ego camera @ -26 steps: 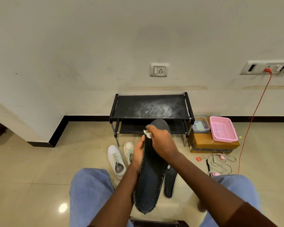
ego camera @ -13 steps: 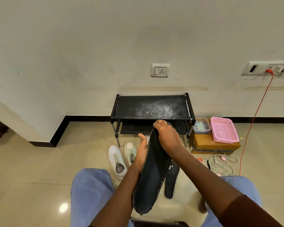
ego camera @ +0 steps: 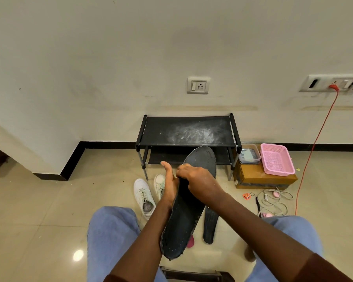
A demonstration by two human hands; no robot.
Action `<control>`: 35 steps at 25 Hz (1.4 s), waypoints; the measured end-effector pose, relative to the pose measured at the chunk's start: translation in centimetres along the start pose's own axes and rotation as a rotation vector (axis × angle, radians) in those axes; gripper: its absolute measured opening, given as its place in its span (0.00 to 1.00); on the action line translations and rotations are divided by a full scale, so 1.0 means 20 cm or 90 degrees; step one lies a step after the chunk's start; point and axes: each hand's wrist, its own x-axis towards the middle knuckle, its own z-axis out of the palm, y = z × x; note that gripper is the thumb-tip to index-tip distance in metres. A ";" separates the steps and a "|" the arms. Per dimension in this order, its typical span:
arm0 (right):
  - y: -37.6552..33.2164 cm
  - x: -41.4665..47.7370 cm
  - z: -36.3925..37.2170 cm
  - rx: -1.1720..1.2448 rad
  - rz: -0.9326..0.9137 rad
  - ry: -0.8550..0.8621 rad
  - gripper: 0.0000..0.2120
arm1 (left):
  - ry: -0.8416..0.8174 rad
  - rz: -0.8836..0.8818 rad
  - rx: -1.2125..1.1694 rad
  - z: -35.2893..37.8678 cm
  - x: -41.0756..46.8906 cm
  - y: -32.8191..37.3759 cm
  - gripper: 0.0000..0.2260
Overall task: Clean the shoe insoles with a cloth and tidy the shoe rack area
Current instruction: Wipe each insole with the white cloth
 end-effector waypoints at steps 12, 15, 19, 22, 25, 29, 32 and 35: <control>0.31 0.13 -0.16 0.031 0.330 0.058 0.18 | -0.061 -0.049 0.207 0.05 -0.16 0.01 0.20; 0.34 0.11 -0.18 0.103 0.393 0.117 0.13 | -0.039 -0.051 0.225 0.07 -0.17 0.03 0.22; 0.28 0.11 -0.19 0.064 0.348 0.148 0.12 | -0.036 -0.058 0.261 0.09 -0.17 0.06 0.23; 0.28 0.11 -0.18 0.107 0.361 0.191 0.11 | -0.057 -0.075 0.279 0.11 -0.20 0.08 0.19; 0.31 0.11 -0.17 0.350 0.443 0.248 0.09 | -0.033 -0.059 0.320 0.11 -0.22 0.09 0.12; 0.31 0.11 -0.14 0.511 0.499 0.277 0.10 | 0.048 0.019 0.355 0.09 -0.17 0.04 0.13; 0.31 0.13 -0.12 0.563 0.518 0.326 0.09 | 0.046 0.040 0.329 0.07 -0.13 0.00 0.14; 0.31 0.12 -0.07 0.627 0.551 0.401 0.06 | 0.071 0.059 0.306 0.09 -0.12 0.00 0.14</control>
